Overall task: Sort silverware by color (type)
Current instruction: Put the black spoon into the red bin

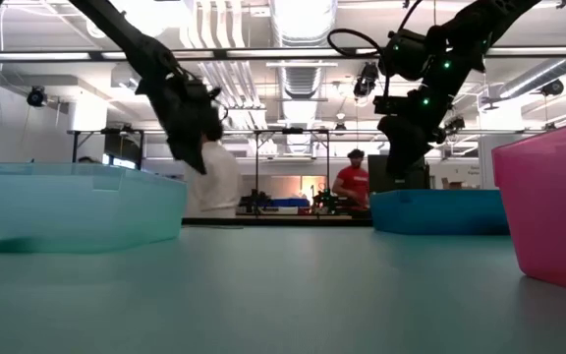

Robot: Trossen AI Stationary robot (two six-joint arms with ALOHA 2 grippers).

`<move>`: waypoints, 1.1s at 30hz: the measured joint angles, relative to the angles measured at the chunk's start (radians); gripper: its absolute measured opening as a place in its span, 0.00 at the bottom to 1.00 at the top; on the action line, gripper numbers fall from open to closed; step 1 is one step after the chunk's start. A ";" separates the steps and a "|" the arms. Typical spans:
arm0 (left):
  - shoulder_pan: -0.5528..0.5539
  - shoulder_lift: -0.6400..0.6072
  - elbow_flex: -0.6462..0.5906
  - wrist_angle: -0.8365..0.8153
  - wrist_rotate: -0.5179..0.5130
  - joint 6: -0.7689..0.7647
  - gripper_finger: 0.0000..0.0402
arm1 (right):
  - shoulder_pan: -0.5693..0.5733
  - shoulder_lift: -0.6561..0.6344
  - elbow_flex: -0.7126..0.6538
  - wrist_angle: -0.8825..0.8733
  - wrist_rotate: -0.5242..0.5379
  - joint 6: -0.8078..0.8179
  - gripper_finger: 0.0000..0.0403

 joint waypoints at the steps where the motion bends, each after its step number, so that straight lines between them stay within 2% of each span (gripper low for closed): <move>1: 0.000 0.011 -0.007 -0.002 -0.034 -0.008 0.00 | 0.000 0.000 0.000 0.000 0.000 -0.001 0.43; 7: -0.002 0.094 -0.057 -0.004 -0.108 -0.060 0.03 | 0.000 0.000 0.000 -0.001 -0.001 -0.003 0.43; 15: -0.016 0.183 -0.068 -0.001 -0.114 -0.031 0.23 | 0.000 0.000 0.000 -0.003 -0.001 -0.012 0.43; 19: -0.034 0.206 -0.067 0.024 -0.185 0.039 0.28 | 0.000 0.000 0.000 -0.003 -0.001 -0.012 0.43; 26: -0.087 0.213 -0.066 0.069 -0.249 0.095 0.27 | 0.000 0.000 0.000 -0.002 -0.002 -0.012 0.43; 31: -0.137 0.232 -0.063 0.097 -0.295 0.094 0.22 | 0.000 0.000 0.000 -0.002 -0.002 -0.012 0.43; 33: -0.159 0.252 -0.063 0.097 -0.349 0.094 0.20 | 0.000 0.000 0.000 -0.003 -0.002 -0.012 0.43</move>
